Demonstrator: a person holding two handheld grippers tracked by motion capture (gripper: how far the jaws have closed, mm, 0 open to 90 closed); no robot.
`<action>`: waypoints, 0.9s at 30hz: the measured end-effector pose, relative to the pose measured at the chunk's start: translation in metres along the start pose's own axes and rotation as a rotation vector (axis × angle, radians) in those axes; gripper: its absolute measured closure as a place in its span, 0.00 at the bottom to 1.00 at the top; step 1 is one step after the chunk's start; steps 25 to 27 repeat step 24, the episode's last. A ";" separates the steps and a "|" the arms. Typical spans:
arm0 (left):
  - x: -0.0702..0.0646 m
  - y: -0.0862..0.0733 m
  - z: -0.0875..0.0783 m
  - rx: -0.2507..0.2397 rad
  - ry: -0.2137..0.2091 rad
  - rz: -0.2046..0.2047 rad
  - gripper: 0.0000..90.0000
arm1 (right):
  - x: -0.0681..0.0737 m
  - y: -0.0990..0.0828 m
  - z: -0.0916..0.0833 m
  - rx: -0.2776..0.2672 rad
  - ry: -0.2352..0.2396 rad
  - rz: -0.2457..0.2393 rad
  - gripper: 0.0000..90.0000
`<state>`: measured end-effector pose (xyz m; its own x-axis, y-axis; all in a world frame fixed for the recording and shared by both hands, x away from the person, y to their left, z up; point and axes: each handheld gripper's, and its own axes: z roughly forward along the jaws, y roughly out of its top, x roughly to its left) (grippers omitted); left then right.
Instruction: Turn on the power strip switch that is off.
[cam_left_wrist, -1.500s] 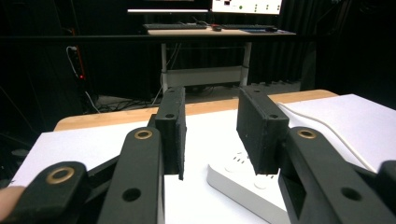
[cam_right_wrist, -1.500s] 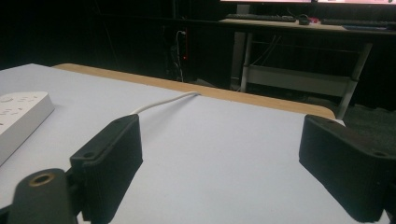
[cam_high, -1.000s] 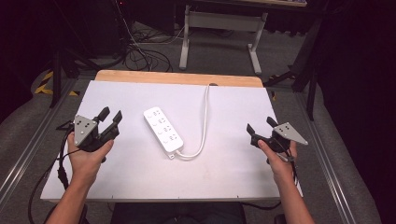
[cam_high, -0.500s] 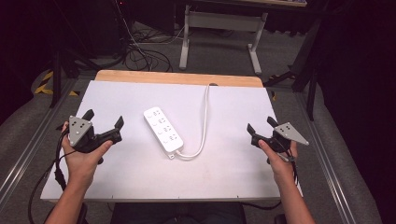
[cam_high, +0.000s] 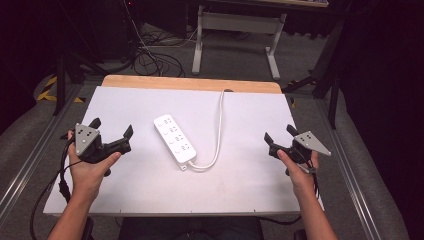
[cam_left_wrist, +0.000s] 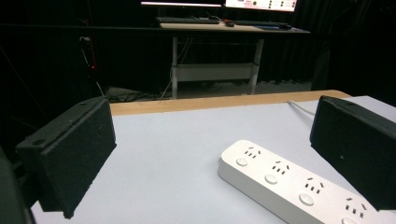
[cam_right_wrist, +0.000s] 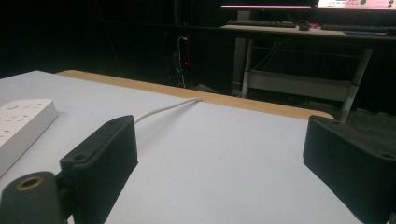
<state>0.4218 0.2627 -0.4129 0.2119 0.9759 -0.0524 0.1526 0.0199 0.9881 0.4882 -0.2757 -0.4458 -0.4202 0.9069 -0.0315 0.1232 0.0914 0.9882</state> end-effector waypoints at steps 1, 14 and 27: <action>0.000 0.000 0.000 0.001 0.000 -0.001 0.01 | 0.000 0.000 0.000 -0.002 0.000 -0.002 0.11; 0.001 -0.001 0.001 0.005 -0.006 0.005 0.02 | 0.000 0.000 0.001 -0.005 0.005 0.001 0.03; 0.001 -0.003 0.002 0.013 -0.008 0.011 0.01 | -0.001 0.000 0.000 -0.008 0.005 -0.010 0.02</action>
